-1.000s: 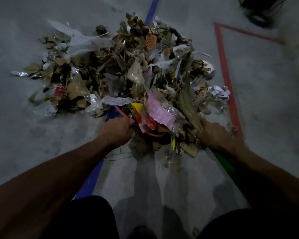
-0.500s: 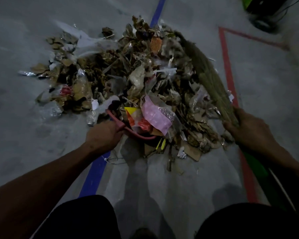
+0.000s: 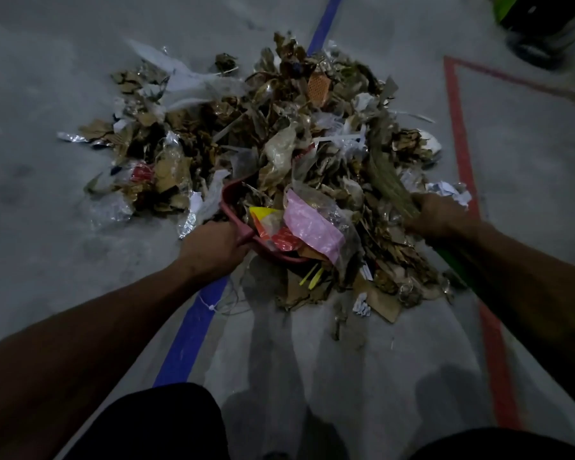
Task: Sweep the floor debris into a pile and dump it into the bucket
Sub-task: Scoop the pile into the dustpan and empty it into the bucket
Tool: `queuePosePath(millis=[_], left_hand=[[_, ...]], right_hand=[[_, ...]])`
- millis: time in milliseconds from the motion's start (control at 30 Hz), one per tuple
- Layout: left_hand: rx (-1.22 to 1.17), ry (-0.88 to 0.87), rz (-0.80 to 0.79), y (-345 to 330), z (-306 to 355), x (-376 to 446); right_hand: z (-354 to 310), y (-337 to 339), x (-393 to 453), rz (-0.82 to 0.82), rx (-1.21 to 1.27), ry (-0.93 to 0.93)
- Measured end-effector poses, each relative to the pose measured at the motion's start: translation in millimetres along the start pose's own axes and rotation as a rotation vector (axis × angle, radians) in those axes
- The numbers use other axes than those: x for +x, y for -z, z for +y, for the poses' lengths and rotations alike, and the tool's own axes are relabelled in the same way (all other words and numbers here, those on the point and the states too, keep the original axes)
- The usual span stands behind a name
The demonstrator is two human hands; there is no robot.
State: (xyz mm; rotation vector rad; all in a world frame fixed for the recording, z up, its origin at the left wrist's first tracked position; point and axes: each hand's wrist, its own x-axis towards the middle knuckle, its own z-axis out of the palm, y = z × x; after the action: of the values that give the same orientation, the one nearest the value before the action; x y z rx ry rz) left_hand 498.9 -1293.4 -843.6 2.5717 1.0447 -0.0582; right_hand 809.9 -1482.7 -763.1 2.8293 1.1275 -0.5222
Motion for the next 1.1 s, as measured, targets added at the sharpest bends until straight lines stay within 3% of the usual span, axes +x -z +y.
queuePosePath(millis=[200, 400, 733, 900, 1100], left_hand=[[0.052, -0.055, -0.048, 4, 17, 10], [-0.023, -0.079, -0.074, 12, 28, 13], [-0.146, 0.048, -0.015, 23, 36, -10], [-0.158, 0.080, -0.096, 77, 48, -46], [-0.051, 0.124, -0.222, 198, 87, -102]], right_hand=[[-4, -27, -17, 0.041, -0.048, 0.165], [-24, -47, -38, -0.002, -0.021, 0.143], [-38, -44, -74, -0.023, 0.072, 0.103], [-43, -4, -117, -0.088, 0.103, 0.093], [-52, 89, -193, -0.111, 0.227, 0.115]])
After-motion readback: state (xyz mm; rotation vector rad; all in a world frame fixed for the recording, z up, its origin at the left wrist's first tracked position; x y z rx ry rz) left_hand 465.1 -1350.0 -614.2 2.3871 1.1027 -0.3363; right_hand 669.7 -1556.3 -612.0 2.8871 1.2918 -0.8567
